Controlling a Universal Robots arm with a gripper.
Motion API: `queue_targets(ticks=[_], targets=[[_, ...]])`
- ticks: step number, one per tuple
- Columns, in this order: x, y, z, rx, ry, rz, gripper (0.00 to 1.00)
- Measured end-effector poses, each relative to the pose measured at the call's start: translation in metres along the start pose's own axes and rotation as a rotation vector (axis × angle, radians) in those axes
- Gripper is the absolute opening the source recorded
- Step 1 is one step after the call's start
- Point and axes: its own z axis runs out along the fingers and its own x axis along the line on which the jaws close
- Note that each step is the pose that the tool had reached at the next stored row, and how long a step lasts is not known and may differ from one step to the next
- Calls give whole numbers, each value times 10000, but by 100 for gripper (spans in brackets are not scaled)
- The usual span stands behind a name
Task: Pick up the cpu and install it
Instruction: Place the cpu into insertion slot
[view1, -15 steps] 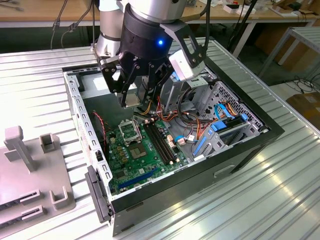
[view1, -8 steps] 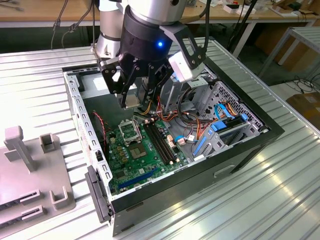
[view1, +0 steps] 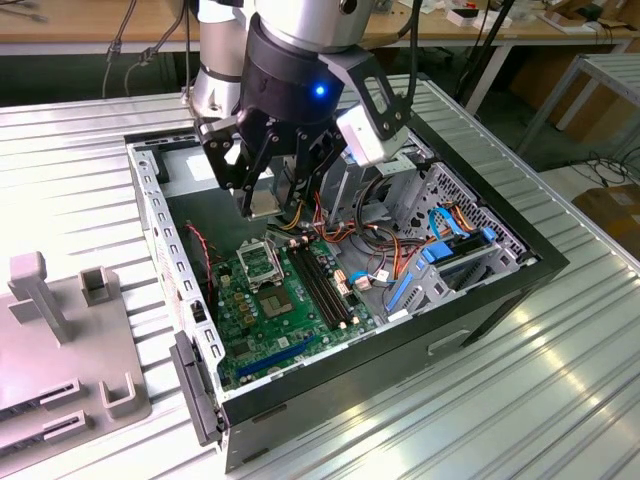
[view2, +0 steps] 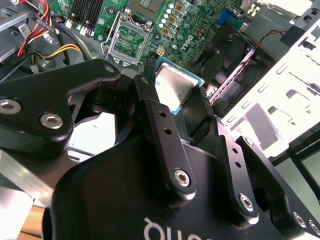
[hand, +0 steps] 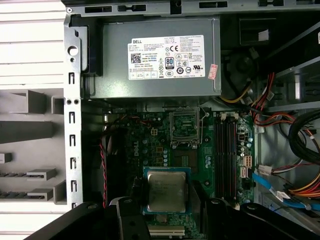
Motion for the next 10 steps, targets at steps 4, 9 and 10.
queue_targets(ticks=[4,9,10], targets=[[0,0,9,-1,0,1,47],[-1,-1,25,-1,-1,0,47],[-2,-1,27,0,0,0,47]])
